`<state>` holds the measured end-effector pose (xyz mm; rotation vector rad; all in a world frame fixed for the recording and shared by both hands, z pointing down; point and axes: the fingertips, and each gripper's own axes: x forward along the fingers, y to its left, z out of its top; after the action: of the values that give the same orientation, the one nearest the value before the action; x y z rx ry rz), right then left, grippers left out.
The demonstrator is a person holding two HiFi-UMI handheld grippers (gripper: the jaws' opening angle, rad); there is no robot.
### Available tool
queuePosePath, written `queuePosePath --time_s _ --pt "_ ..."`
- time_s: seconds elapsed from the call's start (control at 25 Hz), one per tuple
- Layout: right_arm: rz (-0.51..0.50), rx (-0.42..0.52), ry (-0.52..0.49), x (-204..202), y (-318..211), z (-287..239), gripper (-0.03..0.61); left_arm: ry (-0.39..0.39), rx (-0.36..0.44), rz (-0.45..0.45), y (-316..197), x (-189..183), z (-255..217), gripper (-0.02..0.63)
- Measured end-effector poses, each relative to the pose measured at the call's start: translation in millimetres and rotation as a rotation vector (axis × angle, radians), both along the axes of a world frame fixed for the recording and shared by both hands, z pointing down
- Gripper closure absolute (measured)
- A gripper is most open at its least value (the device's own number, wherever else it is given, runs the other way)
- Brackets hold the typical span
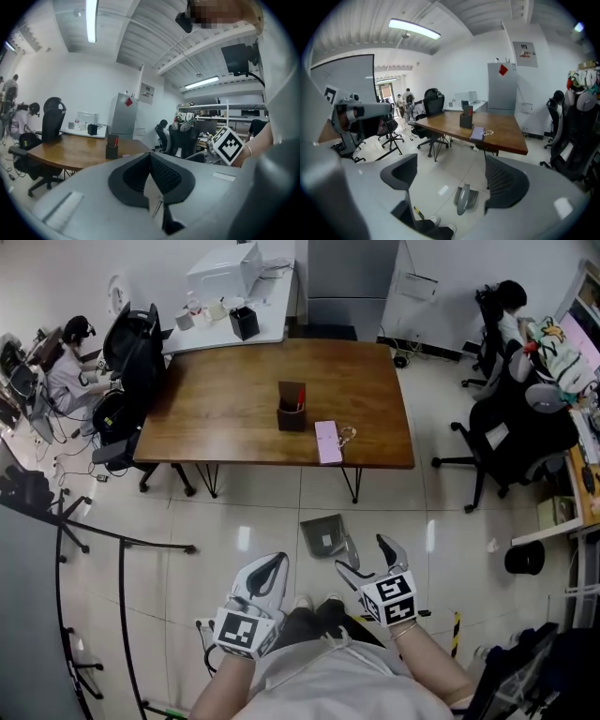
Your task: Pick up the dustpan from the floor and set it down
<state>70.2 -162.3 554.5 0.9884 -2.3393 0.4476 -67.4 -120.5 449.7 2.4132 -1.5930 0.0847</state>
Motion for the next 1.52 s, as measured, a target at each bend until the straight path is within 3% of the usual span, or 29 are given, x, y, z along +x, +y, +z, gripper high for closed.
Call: queuePosePath --time_s 0.2,0.4,0.6,0.68,0.72,0.88,0.92,1.04,1.12,1.32,1.52 --pt "-0.001 -0.158 0.133 10.1 -18.2 102.0 0.133 0.010 -0.073 -0.012 -7.8 -2.3 53.5 0.600" --pt "0.039 -0.405 0.219 17.3 -28.1 208.0 0.133 0.008 -0.110 -0.017 -11.7 -8.1 94.2 0.600" --pt "0.066 -0.554 0.302 17.2 -34.3 263.9 0.140 0.032 -0.129 -0.050 -15.8 -18.1 115.4 0.600" --pt "0.065 -0.605 0.348 19.5 -30.9 275.9 0.206 0.035 -0.127 -0.056 -17.0 -20.5 118.3 0.600" --pt "0.072 -0.622 0.353 19.6 -29.8 278.8 0.270 0.040 -0.125 -0.061 -18.3 -21.8 118.5 0.600" --pt "0.082 -0.615 0.353 9.7 -34.2 278.3 0.409 0.067 -0.111 -0.079 -24.5 -31.0 120.0 0.600" --pt "0.080 -0.612 0.373 9.7 -35.4 278.1 0.415 0.069 -0.109 -0.083 -26.3 -32.9 120.1 0.600" --pt "0.111 -0.571 0.506 31.5 -40.4 273.1 0.468 0.080 -0.108 -0.081 -29.1 -32.8 116.5 0.600" --pt "0.119 -0.535 0.577 48.0 -40.7 267.7 0.571 0.085 -0.104 -0.064 -27.6 -29.9 111.1 0.600" --pt "0.154 -0.532 0.454 39.0 -37.8 243.3 0.578 0.084 -0.120 -0.050 -22.0 -40.3 92.4 0.600" --pt "0.152 -0.510 0.439 41.9 -17.0 164.3 0.578 0.102 -0.128 -0.022 -9.1 -48.2 52.8 0.600"
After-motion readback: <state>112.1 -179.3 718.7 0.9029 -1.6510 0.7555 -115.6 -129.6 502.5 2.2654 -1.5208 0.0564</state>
